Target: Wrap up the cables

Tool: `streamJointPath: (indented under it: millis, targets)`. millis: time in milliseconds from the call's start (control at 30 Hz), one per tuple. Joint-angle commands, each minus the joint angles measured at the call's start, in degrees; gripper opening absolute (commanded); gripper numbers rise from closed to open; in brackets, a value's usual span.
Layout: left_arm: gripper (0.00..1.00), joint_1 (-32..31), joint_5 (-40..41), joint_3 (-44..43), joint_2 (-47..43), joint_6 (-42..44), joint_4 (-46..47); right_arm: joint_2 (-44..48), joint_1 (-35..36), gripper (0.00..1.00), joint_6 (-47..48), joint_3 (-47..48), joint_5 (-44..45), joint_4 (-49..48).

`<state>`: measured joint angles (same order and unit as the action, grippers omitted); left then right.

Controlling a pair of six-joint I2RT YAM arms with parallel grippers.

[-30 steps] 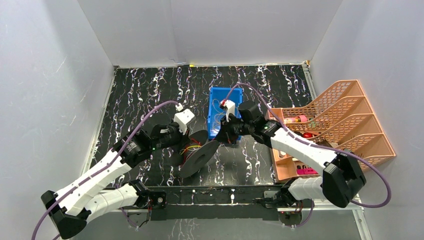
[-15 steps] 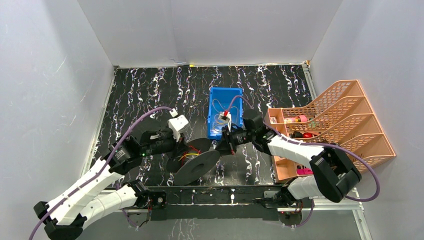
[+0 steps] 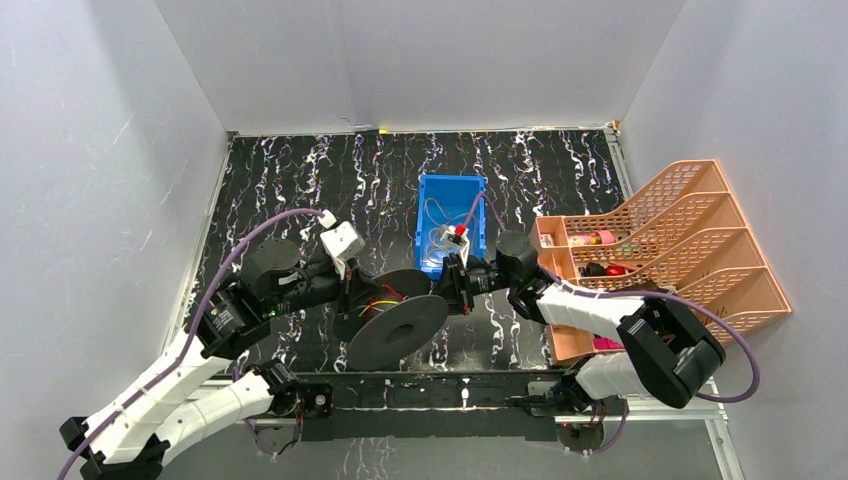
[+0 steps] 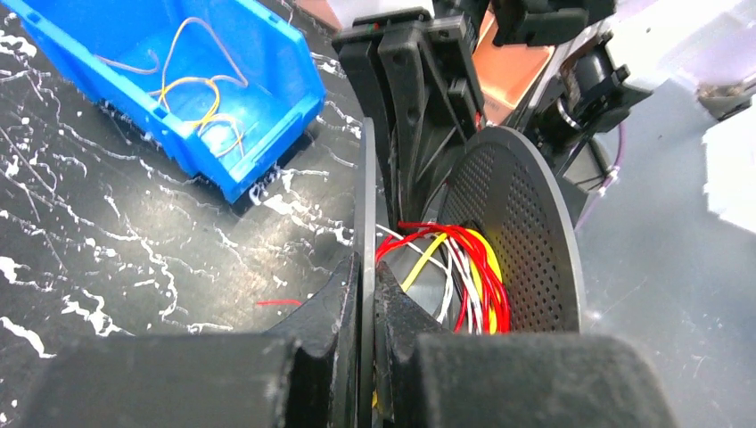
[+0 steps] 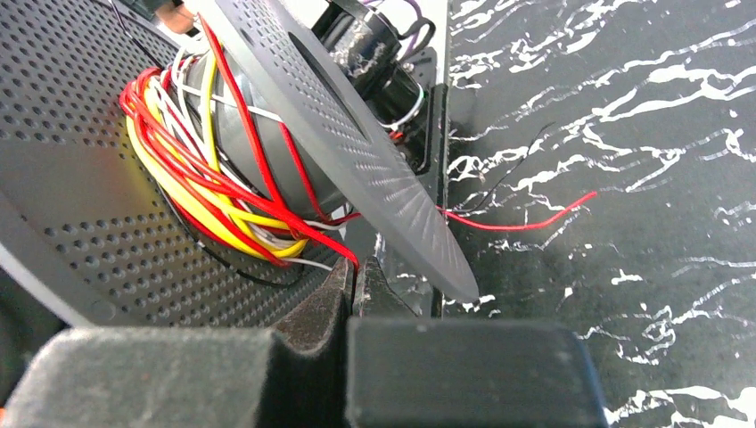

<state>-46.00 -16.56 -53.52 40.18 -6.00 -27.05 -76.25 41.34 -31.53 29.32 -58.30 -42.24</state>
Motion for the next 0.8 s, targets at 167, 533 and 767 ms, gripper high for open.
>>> streamJointPath:
  millis: [167, 533, 767]
  targets:
    - [0.0, 0.0, -1.5, -6.2, -3.4, -7.0, 21.6, -0.2, 5.0, 0.0, -3.1, -0.6, 3.6, -6.8]
    - [0.0, 0.0, -1.4, -7.1, -3.1, -7.3, 21.6, 1.4, 6.3, 0.14, -2.2, -0.4, 6.9, -5.8]
    - [0.0, 0.0, -0.6, -8.6, -3.8, -5.9, 19.1, 5.3, 6.2, 0.22, 3.6, 0.1, 11.2, 5.2]
